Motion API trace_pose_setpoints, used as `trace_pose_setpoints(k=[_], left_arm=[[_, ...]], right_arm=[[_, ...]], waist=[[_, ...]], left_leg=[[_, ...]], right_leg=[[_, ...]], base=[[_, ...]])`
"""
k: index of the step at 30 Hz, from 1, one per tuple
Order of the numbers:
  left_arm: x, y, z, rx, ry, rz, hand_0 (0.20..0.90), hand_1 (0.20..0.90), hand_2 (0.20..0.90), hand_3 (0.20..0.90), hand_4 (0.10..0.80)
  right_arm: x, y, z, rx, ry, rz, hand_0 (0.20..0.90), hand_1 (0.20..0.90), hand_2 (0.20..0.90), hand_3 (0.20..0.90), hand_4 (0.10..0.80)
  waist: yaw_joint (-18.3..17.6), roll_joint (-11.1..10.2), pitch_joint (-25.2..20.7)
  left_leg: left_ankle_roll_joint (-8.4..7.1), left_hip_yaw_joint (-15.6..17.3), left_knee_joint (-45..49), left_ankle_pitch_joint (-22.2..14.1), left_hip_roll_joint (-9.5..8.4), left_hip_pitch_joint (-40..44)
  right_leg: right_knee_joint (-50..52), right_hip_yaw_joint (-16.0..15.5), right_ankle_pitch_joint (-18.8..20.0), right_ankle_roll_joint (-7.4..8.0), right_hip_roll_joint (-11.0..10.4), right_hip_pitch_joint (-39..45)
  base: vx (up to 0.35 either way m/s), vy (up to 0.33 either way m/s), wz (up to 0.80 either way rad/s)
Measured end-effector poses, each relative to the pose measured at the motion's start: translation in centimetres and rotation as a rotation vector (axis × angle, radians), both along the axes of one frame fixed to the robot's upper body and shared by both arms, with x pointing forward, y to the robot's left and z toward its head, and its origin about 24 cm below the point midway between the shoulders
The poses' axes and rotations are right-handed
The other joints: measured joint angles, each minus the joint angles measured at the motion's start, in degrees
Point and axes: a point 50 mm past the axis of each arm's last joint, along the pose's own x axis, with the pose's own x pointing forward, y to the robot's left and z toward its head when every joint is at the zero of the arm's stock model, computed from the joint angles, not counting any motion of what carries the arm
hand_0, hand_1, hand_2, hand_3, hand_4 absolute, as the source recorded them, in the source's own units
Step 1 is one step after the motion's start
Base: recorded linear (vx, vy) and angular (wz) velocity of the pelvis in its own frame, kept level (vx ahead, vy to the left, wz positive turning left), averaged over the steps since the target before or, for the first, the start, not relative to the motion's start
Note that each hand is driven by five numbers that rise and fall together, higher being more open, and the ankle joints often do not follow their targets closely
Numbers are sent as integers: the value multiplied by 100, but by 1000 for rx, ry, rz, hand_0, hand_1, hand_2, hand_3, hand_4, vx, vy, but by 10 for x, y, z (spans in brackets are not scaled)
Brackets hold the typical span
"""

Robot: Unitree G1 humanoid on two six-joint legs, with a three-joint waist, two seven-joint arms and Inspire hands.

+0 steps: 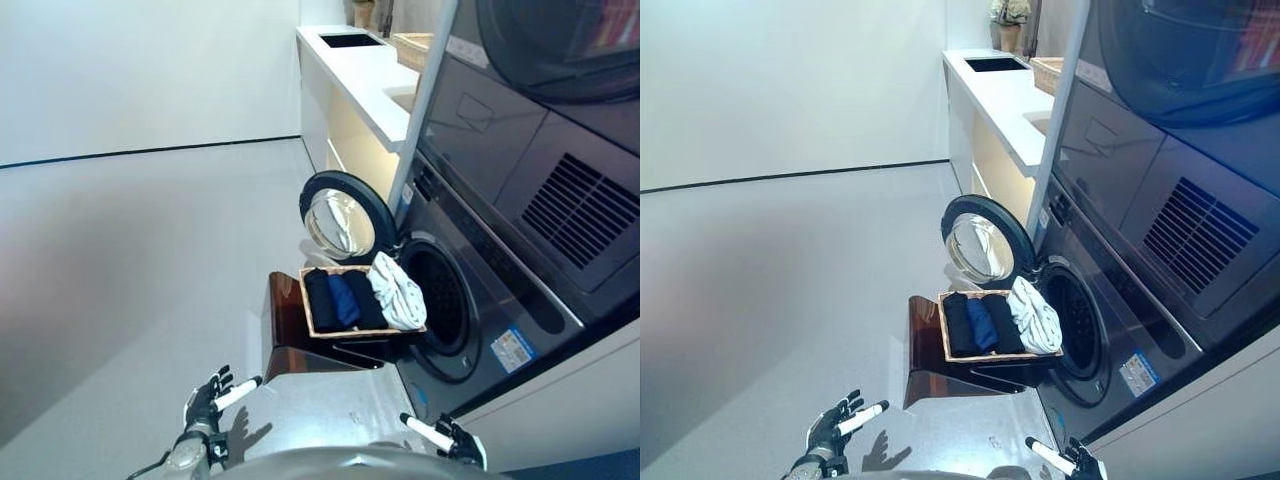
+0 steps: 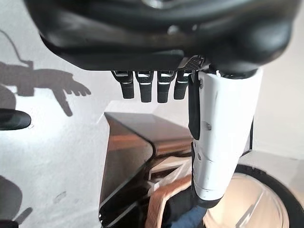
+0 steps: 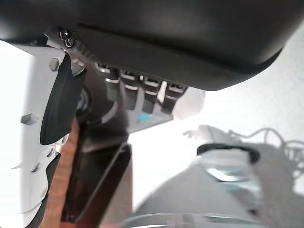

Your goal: Pick up the clothes and place them into the washing machine

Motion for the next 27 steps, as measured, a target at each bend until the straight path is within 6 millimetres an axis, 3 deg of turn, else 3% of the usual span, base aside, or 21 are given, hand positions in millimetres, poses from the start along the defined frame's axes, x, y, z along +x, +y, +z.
trace_pose_setpoints(k=[4, 6, 8, 11, 12, 14, 15, 16, 17, 19, 22, 27], left_arm=[[-9, 10, -1, 25, 29, 16, 900, 900, 900, 900, 800], [-15, 11, -4, 26, 56, 31, 900, 900, 900, 900, 800], [-18, 9, -5, 21, 62, 37, 900, 900, 900, 900, 800], [-23, 12, -5, 29, 73, 48, 900, 900, 900, 900, 800], [-26, 15, -5, 36, 80, 54, 900, 900, 900, 900, 800], [-26, 1, -8, 2, 79, 54, 900, 900, 900, 900, 800], [-25, -5, -8, -15, 74, 53, 900, 900, 900, 900, 800], [-24, -8, -9, -24, 70, 51, 900, 900, 900, 900, 800], [-21, -15, -9, -46, 61, 58, 900, 900, 900, 900, 800], [-15, -18, -8, -56, 44, 54, 900, 900, 900, 900, 800], [-6, -17, -6, -56, 21, 52, 900, 900, 900, 900, 800], [-3, -14, -5, -43, 18, 60, 900, 900, 900, 900, 800]], right_arm=[[6, 0, 1, -1, -16, 2, 900, 900, 900, 900, 800], [9, 1, 1, 1, -24, 5, 900, 900, 900, 900, 800], [8, 1, 1, 1, -21, 4, 900, 900, 900, 900, 800], [6, 8, -1, 18, -16, 3, 900, 900, 900, 900, 800], [2, 12, -2, 30, -6, -1, 900, 900, 900, 900, 800], [-7, 8, -3, 18, 16, -8, 900, 900, 900, 900, 800], [-7, 5, -2, 11, 16, -4, 900, 900, 900, 900, 800], [-7, 3, -1, 6, 16, -4, 900, 900, 900, 900, 800], [-2, -2, 1, -6, 5, 2, 900, 900, 900, 900, 800], [16, -5, 5, -14, -47, 19, 900, 900, 900, 900, 800], [35, -8, 11, -28, -100, 40, 900, 900, 900, 900, 800], [43, -10, 13, -36, -114, 50, 900, 900, 900, 900, 800]], waist=[[-22, -52, 2], [-55, -62, 28], [-106, -81, 38], [-172, -243, 59], [-194, -393, 28], [-171, -157, -13], [-173, -50, -14], [-174, -12, -36], [-167, 95, -84], [-190, 129, -80], [-196, 69, -44], [-298, 173, -38]], left_leg=[[126, -106, -31, 11, 3, -25], [122, -157, -36, -23, 3, -12], [45, -222, -54, -105, 8, 19], [-179, -349, -140, -241, 6, 217], [-308, -400, -188, -319, -6, 353], [-596, -432, -122, -474, 365, 473], [-674, -399, -30, -572, 515, 473], [-712, -371, -2, -610, 571, 484], [-765, -339, -15, -664, 772, 480], [-823, -339, -49, -680, 937, 500], [-852, -375, -57, -706, 1028, 468], [-853, -514, -95, -708, 1096, 367]], right_leg=[[-659, -359, -154, 92, 2, -228], [-1605, -407, 24, 324, 36, -190], [-2325, -440, 339, 521, 21, -277], [-2839, -454, 602, 586, -4, -228], [-2843, -437, 571, 505, -9, -171], [-2584, -466, 762, 496, 329, -123], [-2549, -511, 811, 405, 460, -56], [-2512, -545, 874, 206, 527, -51], [-2466, -587, 775, 149, 675, -50], [-2460, -747, 770, 67, 804, 27], [-2418, -830, 686, 60, 842, -17], [-2030, -953, 371, 79, 797, -189]], base=[[166, -70, 6], [170, -85, 4], [175, -99, 15], [153, -105, 25], [149, -113, 35], [164, -133, 37], [167, -139, 22], [161, -154, 11], [127, -164, 4], [99, -182, 12], [55, -142, 12], [15, -122, 21]])
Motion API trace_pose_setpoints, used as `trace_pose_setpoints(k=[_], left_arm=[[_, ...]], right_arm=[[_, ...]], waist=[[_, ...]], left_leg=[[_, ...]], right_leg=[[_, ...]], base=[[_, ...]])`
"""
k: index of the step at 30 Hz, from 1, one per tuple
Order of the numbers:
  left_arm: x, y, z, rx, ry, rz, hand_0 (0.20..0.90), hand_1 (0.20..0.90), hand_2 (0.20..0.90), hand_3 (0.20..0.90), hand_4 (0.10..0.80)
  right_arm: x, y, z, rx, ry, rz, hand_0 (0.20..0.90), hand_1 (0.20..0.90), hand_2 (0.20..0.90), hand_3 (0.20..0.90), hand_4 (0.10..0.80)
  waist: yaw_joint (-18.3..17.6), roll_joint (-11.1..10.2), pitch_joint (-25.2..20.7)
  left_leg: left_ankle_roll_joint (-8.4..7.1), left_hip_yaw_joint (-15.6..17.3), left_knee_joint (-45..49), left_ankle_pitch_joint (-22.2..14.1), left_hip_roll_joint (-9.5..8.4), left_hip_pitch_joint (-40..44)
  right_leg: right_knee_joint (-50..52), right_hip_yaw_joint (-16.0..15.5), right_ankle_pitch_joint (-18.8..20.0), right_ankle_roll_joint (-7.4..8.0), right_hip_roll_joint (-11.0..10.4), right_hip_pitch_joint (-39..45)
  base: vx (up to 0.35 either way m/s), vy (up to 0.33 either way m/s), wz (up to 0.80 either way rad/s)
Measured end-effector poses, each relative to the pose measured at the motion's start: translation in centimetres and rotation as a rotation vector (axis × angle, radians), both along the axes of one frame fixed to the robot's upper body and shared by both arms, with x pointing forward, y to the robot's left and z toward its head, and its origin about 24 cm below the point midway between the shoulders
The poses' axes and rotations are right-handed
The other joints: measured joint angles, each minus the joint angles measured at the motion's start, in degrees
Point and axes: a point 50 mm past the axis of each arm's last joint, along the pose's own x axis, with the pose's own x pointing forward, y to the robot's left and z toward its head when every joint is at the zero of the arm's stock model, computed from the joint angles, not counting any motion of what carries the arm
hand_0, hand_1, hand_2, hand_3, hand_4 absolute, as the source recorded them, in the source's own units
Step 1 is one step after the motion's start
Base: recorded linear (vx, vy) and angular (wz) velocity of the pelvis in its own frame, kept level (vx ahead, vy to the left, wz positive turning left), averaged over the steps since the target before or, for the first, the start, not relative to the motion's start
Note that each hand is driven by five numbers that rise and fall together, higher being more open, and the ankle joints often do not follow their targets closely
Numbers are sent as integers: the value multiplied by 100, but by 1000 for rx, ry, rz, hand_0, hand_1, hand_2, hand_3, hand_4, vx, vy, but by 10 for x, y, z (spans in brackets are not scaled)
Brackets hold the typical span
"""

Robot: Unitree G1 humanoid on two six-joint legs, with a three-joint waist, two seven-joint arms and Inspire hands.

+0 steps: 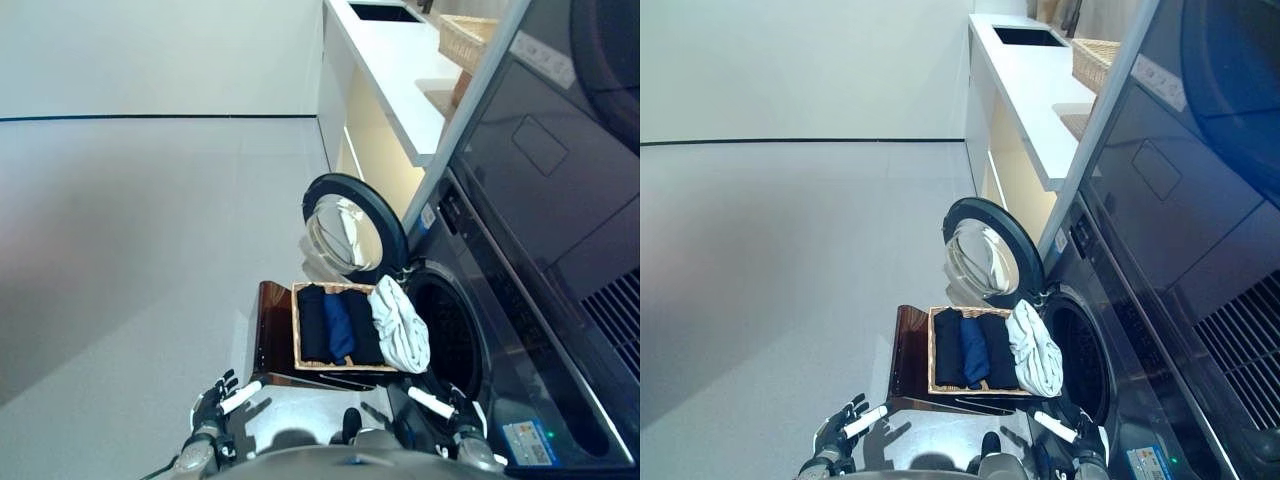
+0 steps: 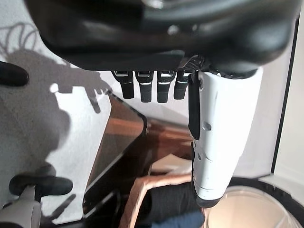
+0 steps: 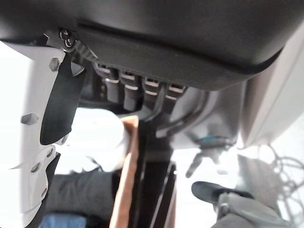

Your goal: Pick up the clothes and place them into the washing machine

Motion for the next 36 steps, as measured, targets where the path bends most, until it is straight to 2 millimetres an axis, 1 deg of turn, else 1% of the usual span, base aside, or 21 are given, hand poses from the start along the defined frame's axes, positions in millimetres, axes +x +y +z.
trace_pose_setpoints(k=[6, 9, 11, 13, 14, 15, 16, 18, 20, 23, 24, 25, 26, 27, 28, 29, 30, 31, 32, 34, 36], left_arm=[[2, 2, 0, 10, 7, 29, 900, 900, 900, 900, 800], [11, 0, 2, 6, -14, 22, 900, 900, 900, 900, 800], [17, 0, 3, 10, -25, 18, 900, 900, 900, 900, 800], [22, -2, 4, 8, -35, 3, 900, 900, 900, 900, 800], [23, -4, 4, 7, -38, -12, 900, 900, 900, 900, 800], [27, -7, 5, 3, -45, -31, 900, 900, 900, 900, 800], [34, -11, 7, -4, -59, -44, 900, 900, 900, 900, 800], [39, -17, 7, -17, -71, -50, 900, 900, 900, 900, 800], [37, -18, 7, -13, -64, -58, 900, 900, 900, 900, 800], [35, -18, 5, -12, -50, -58, 900, 900, 900, 900, 800], [34, -24, 4, -30, -49, -50, 900, 900, 900, 900, 800], [36, -22, 6, -27, -61, -46, 900, 900, 900, 900, 800], [31, -8, 6, 4, -46, -33, 900, 900, 900, 900, 800], [25, -2, 4, 15, -26, -18, 900, 900, 900, 900, 800], [25, -2, 4, 12, -24, -10, 900, 900, 900, 900, 800], [29, -5, 5, 4, -42, -16, 900, 900, 900, 900, 800], [31, -6, 6, -1, -48, -18, 900, 900, 900, 900, 800], [36, -5, 7, 4, -58, -18, 900, 900, 900, 900, 800], [39, -4, 9, 8, -67, -17, 900, 900, 900, 900, 800], [44, -3, 10, 11, -79, -15, 900, 900, 900, 900, 800], [51, -2, 13, 24, -98, -7, 900, 900, 900, 900, 800]], right_arm=[[-1, -3, -1, -7, 19, -6, 900, 900, 900, 900, 800], [-2, -4, -1, -8, 26, -13, 900, 900, 900, 900, 800], [-4, -4, -2, -6, 31, -22, 900, 900, 900, 900, 800], [-5, -5, -2, -7, 38, -13, 900, 900, 900, 900, 800], [-5, -3, -3, -5, 40, -14, 900, 900, 900, 900, 800], [-5, -3, -3, -4, 42, -11, 900, 900, 900, 900, 800], [-4, -2, -3, -3, 40, -9, 900, 900, 900, 900, 800], [-1, -3, -2, -9, 35, -11, 900, 900, 900, 900, 800], [1, -4, -2, -12, 36, -11, 900, 900, 900, 900, 800], [16, -5, 3, -35, -2, -23, 900, 900, 900, 900, 800], [25, -13, 8, -56, -32, -14, 900, 900, 900, 900, 800], [33, -11, 10, -53, -55, -23, 900, 900, 900, 900, 800], [30, 1, 5, -23, -41, -23, 900, 900, 900, 900, 800], [27, 5, 3, -10, -37, -18, 900, 900, 900, 900, 800], [28, 6, 4, -8, -46, -14, 900, 900, 900, 900, 800], [24, 1, 4, -19, -33, -34, 900, 900, 900, 900, 800], [19, -2, 2, -28, -16, -49, 900, 900, 900, 900, 800], [14, -2, 1, -30, 4, -61, 900, 900, 900, 900, 800], [10, -3, 0, -30, 11, -63, 900, 900, 900, 900, 800], [10, -4, 0, -33, 12, -64, 900, 900, 900, 900, 800], [16, -2, 1, -31, -3, -49, 900, 900, 900, 900, 800]], waist=[[-18, 258, -50], [-13, 280, -99], [-13, 119, -119], [8, 38, -110], [55, 42, -118], [133, 34, -108], [126, -51, -50], [290, -141, 12], [354, -216, 60], [458, -228, 197], [588, 143, 295], [661, 221, 494], [810, -49, 571], [738, -92, 588], [687, -52, 609], [653, 11, 646], [639, 48, 627], [642, 34, 615], [617, 33, 603], [606, 85, 576], [613, 123, 557]], left_leg=[[-56, -120, 91, 7, 156, -164], [-92, -110, 306, 41, 205, -313], [-182, -139, 942, 94, 87, -635], [-315, -124, 1469, 186, 62, -873], [-329, -106, 1627, 195, 61, -982], [-415, -74, 1804, 289, 42, -1056], [-449, -33, 2275, 382, -25, -1416], [-295, 139, 2238, 329, -151, -1717], [-252, 194, 1607, 340, -248, -1802], [-197, 175, 778, 364, -391, -1856], [149, 138, 383, 79, -154, -1766], [-188, 245, 268, 728, 44, -1617], [-161, 397, 371, 842, -76, -1459], [-139, 418, 529, 810, -92, -1496], [-121, 489, 772, 802, -86, -1608], [40, 566, 890, 731, -126, -1623], [133, 665, 830, 715, -153, -1594], [192, 777, 832, 672, -246, -1583], [196, 821, 879, 681, -331, -1573], [246, 872, 875, 659, -387, -1593], [307, 969, 917, 616, -438, -1660]], right_leg=[[340, -69, -350, -39, 94, -177], [435, -73, -430, -114, 221, -228], [389, 82, -506, -196, 154, -178], [282, 120, -489, -239, 209, -58], [229, 109, -485, -278, 207, -20], [137, 122, -465, -362, 234, 29], [18, 211, -431, -468, 201, 86], [-50, 402, -405, -512, 99, 84], [-44, 624, -396, -508, 73, -6], [-304, 1021, -419, -462, 133, -201], [-266, 994, -404, -386, 483, -161], [824, 820, -688, -473, 632, -275], [962, 953, -1105, -364, 493, -246], [847, 951, -1041, -361, 489, -159], [651, 976, -1014, -335, 477, -34], [418, 1017, -941, -243, 420, 95], [338, 1042, -899, -192, 371, 132], [383, 1067, -855, -190, 242, 137], [332, 1091, -802, -111, 151, 127], [205, 1169, -715, -19, 105, 132], [46, 1266, -572, 74, 65, 111]], base=[[49, -147, 11], [53, -120, 12], [58, -140, 20], [60, -75, 14], [86, -24, 11], [105, -33, 22], [122, -33, 20], [190, 2, 10], [178, 54, -21], [232, 109, -64], [228, 136, -110], [225, 137, -141], [193, 162, -118], [172, 160, -71], [226, 215, -24], [168, 164, -14], [152, 158, -19], [109, 148, -20], [54, 95, -14], [21, 108, -17], [9, 87, -23]])
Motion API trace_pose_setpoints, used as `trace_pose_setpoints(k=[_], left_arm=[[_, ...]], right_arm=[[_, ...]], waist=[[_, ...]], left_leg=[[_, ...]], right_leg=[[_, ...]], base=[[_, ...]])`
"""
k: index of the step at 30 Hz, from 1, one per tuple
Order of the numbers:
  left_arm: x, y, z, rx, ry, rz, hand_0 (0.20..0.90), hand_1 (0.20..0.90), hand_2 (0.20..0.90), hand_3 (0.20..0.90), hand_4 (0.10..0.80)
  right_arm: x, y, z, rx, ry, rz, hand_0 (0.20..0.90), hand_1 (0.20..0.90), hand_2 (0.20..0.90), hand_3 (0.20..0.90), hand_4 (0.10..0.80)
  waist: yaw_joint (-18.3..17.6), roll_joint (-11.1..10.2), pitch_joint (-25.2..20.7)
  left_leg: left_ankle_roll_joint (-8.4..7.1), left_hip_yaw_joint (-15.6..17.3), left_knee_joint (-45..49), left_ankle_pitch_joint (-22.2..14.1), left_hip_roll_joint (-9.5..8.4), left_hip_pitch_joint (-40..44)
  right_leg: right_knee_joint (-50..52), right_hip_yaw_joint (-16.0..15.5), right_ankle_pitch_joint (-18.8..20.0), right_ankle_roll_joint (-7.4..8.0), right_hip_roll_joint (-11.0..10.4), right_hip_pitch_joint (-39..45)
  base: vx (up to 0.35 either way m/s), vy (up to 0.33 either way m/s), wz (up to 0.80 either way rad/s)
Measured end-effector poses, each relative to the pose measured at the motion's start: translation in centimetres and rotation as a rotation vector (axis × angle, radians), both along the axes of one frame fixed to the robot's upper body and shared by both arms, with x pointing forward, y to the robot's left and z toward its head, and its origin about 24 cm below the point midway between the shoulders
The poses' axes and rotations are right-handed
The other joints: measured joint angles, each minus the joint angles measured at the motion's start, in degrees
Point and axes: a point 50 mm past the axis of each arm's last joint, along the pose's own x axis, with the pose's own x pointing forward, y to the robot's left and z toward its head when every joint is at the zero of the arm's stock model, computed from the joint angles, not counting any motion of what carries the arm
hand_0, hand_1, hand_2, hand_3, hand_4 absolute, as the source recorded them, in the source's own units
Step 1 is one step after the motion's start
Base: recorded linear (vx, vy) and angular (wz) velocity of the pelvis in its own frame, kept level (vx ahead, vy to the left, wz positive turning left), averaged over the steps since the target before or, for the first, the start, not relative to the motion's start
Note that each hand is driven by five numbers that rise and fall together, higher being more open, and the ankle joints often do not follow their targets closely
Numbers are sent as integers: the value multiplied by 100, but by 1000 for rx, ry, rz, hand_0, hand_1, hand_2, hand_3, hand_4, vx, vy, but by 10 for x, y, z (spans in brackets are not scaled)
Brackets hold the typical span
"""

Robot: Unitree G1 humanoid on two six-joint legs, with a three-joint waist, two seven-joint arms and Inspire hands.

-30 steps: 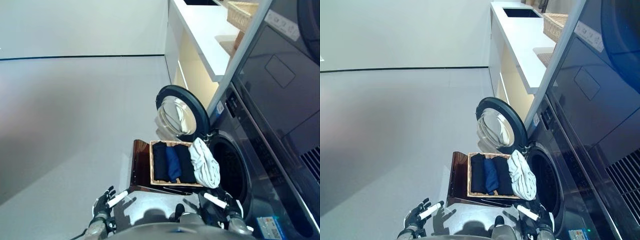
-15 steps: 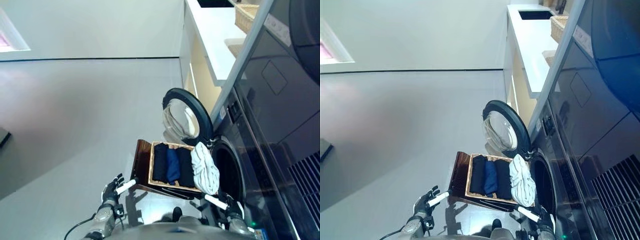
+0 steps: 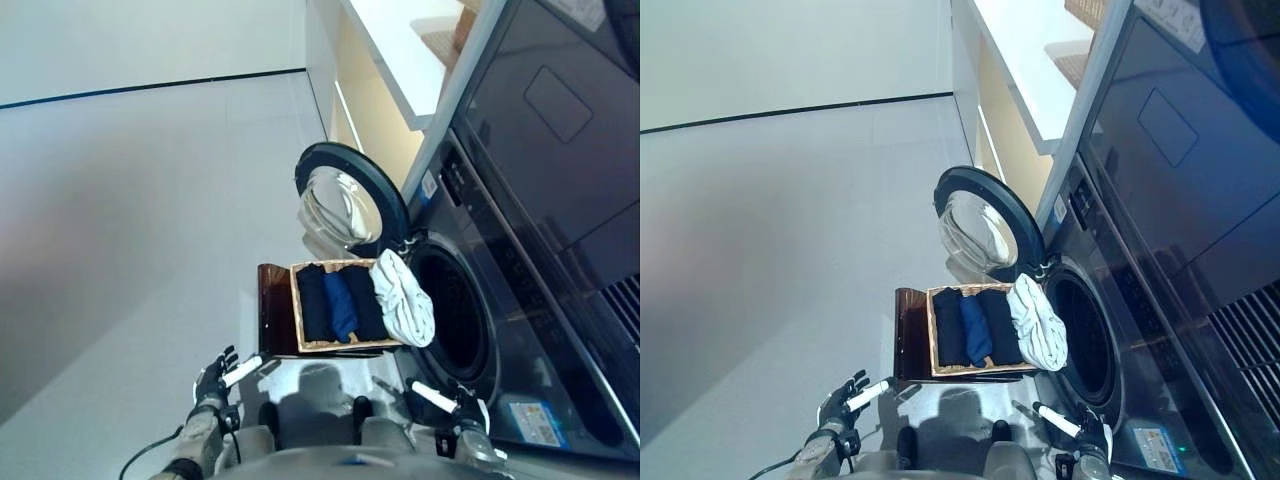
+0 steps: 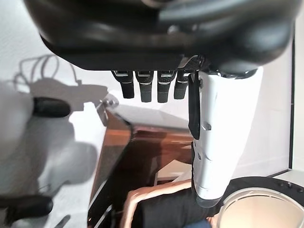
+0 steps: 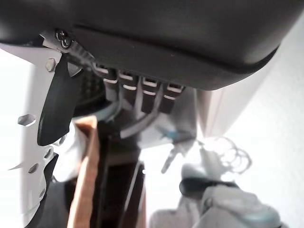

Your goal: Pick up the clothes and place them into the washing machine

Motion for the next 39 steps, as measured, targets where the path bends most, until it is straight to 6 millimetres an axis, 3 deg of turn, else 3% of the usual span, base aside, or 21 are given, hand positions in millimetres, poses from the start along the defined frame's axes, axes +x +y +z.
trace_pose_setpoints(k=[7, 15, 18, 22, 25, 26, 28, 30, 34, 36, 37, 38, 39], left_arm=[[16, -2, 7, 7, -50, -4, 900, 900, 900, 900, 800], [-9, -1, -3, 4, 17, -5, 900, 900, 900, 900, 800], [-6, -4, -3, 0, 11, -15, 900, 900, 900, 900, 800], [-3, -4, -1, 5, 2, -23, 900, 900, 900, 900, 800], [1, -1, 1, 18, -6, -32, 900, 900, 900, 900, 800], [-1, 2, 0, 25, -1, -30, 900, 900, 900, 900, 800], [-3, 7, 0, 36, 4, -25, 900, 900, 900, 900, 800], [-8, 11, -1, 47, 16, -14, 900, 900, 900, 900, 800], [-14, 19, -1, 68, 33, 4, 900, 900, 900, 900, 800], [-15, 20, -1, 74, 32, 9, 900, 900, 900, 900, 800], [-16, 26, 0, 89, 37, 10, 900, 900, 900, 900, 800], [-17, 27, -1, 90, 41, 18, 900, 900, 900, 900, 800], [-17, 25, -1, 79, 40, 25, 900, 900, 900, 900, 800]], right_arm=[[25, 2, 8, 0, -72, 17, 900, 900, 900, 900, 800], [14, 1, 5, -2, -43, 4, 900, 900, 900, 900, 800], [11, -1, 4, -15, -35, -12, 900, 900, 900, 900, 800], [8, 0, 3, -12, -26, -10, 900, 900, 900, 900, 800], [5, 1, 2, -6, -20, -15, 900, 900, 900, 900, 800], [1, 2, 0, -1, -11, -19, 900, 900, 900, 900, 800], [-5, 3, -1, 1, 1, -25, 900, 900, 900, 900, 800], [-2, 3, 0, 6, -16, -29, 900, 900, 900, 900, 800], [5, 7, 3, 15, -48, -19, 900, 900, 900, 900, 800], [4, 11, 1, 23, -44, -21, 900, 900, 900, 900, 800], [1, 18, -1, 42, -37, -23, 900, 900, 900, 900, 800], [1, 20, -2, 50, -33, -21, 900, 900, 900, 900, 800], [5, 19, -1, 45, -45, -18, 900, 900, 900, 900, 800]], waist=[[6, -28, -57], [-5, -218, -390], [-33, -298, -465], [-56, -273, -469], [-96, -150, -366], [-181, -141, -363], [-193, -153, -342], [-162, -107, -254], [-232, -240, -33], [-251, -429, 17], [-298, -696, 1], [-317, -805, -3], [-328, -755, 4]], left_leg=[[119, 11, 124, -109, -146, -140], [154, -13, 96, -121, -248, -131], [329, -20, -23, -143, -445, -31], [476, -10, -178, -106, -554, 265], [655, 15, -159, -91, -556, 278], [690, 30, -186, -72, -577, 296], [768, 178, -311, 56, -593, 293], [784, 184, -417, 90, -595, 291], [715, 131, -667, 239, -659, 518], [575, 91, -720, 235, -698, 626], [431, 21, -727, 215, -798, 679], [311, -37, -709, 171, -793, 670], [171, -27, -601, 119, -678, 608]], right_leg=[[-252, 24, 98, 60, -151, 15], [-276, -147, 107, 116, -265, 99], [6, -226, 131, 199, -410, 45], [1063, -224, 128, 77, -546, -226], [1703, -302, 436, -201, -645, -543], [1995, -408, 352, -255, -746, -643], [1967, -582, 330, -246, -899, -634], [1462, -816, 258, -80, -1073, -582], [41, -966, 638, 504, -1406, -357], [-146, -1004, 819, 475, -1411, -234], [-191, -1004, 889, 374, -1406, -97], [-221, -1000, 830, 615, -1421, -17], [-288, -995, 788, 547, -1325, -18]], base=[[52, 30, -1], [49, 46, 7], [92, 236, 9], [67, 190, 6], [83, 104, 13], [118, -8, 31], [116, -80, 18], [129, -114, -19], [105, -95, -12], [59, -63, 27], [103, -134, 40], [74, -106, 27], [73, -112, 8]])
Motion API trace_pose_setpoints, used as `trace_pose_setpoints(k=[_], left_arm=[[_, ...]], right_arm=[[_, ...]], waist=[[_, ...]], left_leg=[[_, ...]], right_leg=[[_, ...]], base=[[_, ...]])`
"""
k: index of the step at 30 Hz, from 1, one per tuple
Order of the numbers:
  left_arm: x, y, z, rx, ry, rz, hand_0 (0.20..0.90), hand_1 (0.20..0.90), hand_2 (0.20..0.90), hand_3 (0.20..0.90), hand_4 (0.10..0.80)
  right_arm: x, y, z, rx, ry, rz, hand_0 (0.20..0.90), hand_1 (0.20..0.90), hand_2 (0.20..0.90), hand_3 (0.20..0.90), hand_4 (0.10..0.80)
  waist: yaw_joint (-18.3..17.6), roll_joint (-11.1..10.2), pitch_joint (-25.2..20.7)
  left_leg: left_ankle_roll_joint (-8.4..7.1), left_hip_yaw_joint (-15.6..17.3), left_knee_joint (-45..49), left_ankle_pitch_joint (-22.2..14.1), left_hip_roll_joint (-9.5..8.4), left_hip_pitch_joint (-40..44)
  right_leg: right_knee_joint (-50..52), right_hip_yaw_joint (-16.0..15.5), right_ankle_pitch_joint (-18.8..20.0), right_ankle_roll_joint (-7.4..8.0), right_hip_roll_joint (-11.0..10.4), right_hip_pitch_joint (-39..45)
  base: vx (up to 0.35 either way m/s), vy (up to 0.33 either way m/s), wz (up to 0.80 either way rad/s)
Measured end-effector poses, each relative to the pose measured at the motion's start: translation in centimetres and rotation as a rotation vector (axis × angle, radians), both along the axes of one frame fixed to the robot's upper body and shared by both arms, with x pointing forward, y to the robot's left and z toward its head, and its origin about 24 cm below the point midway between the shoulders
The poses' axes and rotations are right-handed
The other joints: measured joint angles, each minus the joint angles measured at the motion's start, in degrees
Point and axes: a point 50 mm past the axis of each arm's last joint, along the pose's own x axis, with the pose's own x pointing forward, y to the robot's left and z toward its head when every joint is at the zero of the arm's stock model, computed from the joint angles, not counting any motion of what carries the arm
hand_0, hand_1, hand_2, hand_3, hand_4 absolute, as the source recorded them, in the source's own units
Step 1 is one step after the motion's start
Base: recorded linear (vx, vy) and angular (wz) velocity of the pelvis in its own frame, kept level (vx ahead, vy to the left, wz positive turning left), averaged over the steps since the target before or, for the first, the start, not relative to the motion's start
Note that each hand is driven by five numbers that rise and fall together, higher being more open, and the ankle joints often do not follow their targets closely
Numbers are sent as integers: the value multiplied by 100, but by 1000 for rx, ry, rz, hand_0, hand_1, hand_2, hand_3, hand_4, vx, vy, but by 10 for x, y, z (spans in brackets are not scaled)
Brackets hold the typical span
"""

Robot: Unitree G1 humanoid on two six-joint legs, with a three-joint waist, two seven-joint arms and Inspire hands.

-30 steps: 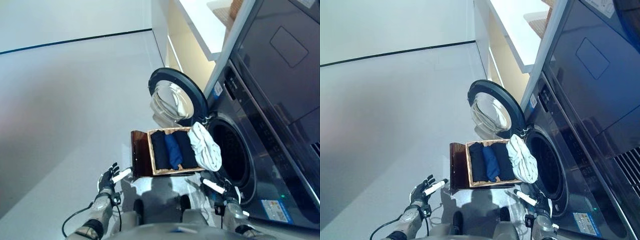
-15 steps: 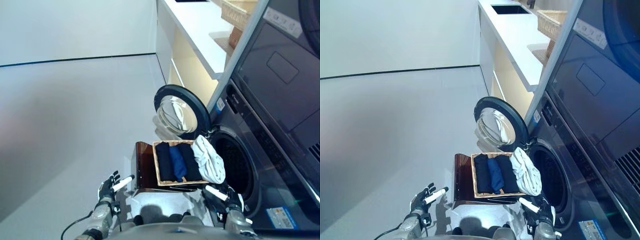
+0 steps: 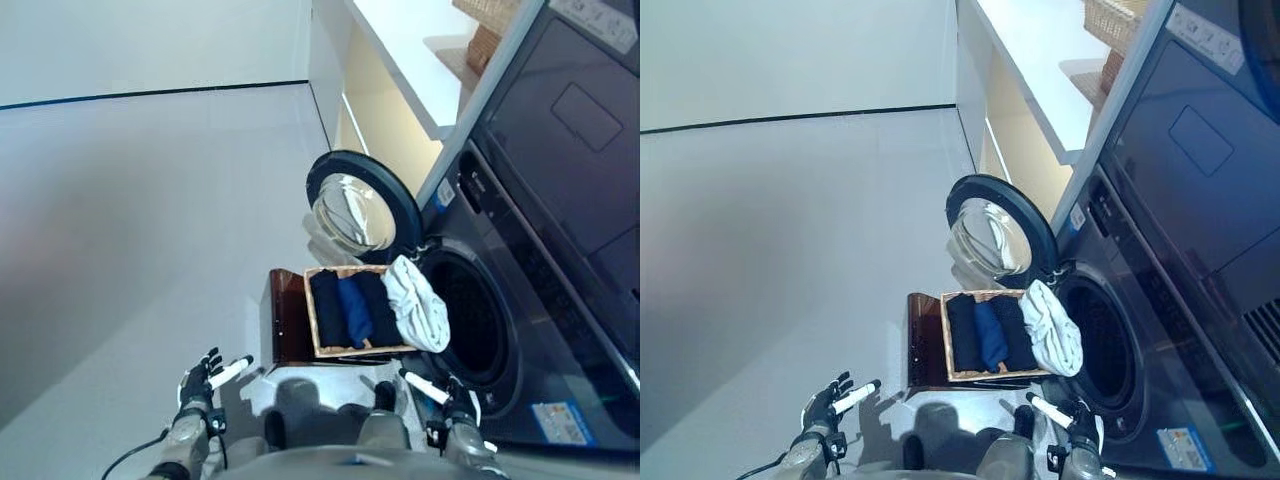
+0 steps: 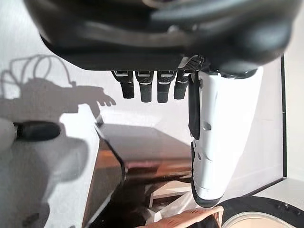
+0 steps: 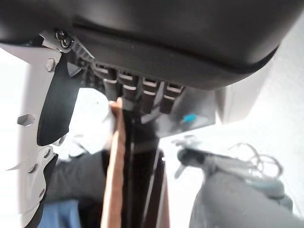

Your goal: Pick up the clothes and place them into the washing machine

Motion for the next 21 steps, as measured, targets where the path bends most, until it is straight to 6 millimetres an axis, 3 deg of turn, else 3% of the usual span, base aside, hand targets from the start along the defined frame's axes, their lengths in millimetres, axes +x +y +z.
trace_pose_setpoints(k=[3, 5, 11, 21], left_arm=[[-2, -10, -3, -29, 4, 3, 900, 900, 900, 900, 800], [1, -16, -3, -43, -4, 1, 900, 900, 900, 900, 800], [22, -23, 4, -60, -63, -13, 900, 900, 900, 900, 800], [17, -23, 2, -60, -45, -12, 900, 900, 900, 900, 800]], right_arm=[[12, -4, 5, -14, -33, 14, 900, 900, 900, 900, 800], [18, -10, 10, -29, -53, 21, 900, 900, 900, 900, 800], [24, -22, 15, -76, -57, 43, 900, 900, 900, 900, 800], [12, -24, 10, -75, -14, 38, 900, 900, 900, 900, 800]], waist=[[10, 232, 18], [1, 315, -15], [10, 333, -26], [-18, 488, -95]], left_leg=[[-188, 9, 140, -108, 365, -68], [-279, 11, 135, -151, 517, -63], [-308, -218, 46, -125, 572, -149], [-380, -420, -47, -41, 676, -150]], right_leg=[[-47, -34, -49, -169, 385, 4], [-82, -56, -72, -246, 539, 11], [-158, -194, -92, -256, 582, 33], [-252, -331, -164, -283, 696, 182]], base=[[46, -116, -17], [64, -121, -15], [46, -131, 14], [32, -103, 11]])
